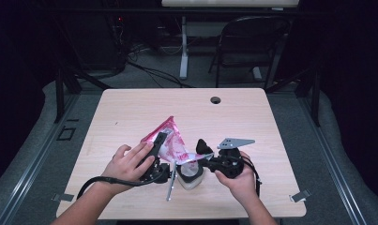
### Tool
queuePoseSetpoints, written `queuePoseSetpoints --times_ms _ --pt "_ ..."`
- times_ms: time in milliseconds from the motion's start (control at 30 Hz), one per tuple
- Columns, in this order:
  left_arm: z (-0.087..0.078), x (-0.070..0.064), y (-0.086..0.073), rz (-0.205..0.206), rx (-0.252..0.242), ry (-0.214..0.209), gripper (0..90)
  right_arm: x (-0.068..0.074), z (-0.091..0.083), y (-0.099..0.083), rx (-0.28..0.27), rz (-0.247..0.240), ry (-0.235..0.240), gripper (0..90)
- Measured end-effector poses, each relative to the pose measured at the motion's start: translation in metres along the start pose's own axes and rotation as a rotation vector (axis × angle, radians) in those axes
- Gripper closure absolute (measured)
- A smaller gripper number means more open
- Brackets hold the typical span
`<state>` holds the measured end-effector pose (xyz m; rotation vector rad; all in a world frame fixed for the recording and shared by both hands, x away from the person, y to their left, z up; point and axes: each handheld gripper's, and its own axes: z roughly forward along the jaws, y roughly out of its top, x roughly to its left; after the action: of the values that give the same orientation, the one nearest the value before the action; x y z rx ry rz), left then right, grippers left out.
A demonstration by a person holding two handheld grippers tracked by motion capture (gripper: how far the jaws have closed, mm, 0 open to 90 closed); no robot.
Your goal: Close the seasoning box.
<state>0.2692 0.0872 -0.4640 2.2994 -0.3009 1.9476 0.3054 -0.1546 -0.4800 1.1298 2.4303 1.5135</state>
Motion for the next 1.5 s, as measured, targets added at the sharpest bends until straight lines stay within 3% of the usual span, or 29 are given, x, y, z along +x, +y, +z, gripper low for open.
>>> queuePoseSetpoints --times_ms 1500 --pt "-0.0009 0.0027 0.0002 0.018 -0.01 0.015 64.1 0.0006 0.0012 -0.0005 -0.001 0.004 0.003 90.0"
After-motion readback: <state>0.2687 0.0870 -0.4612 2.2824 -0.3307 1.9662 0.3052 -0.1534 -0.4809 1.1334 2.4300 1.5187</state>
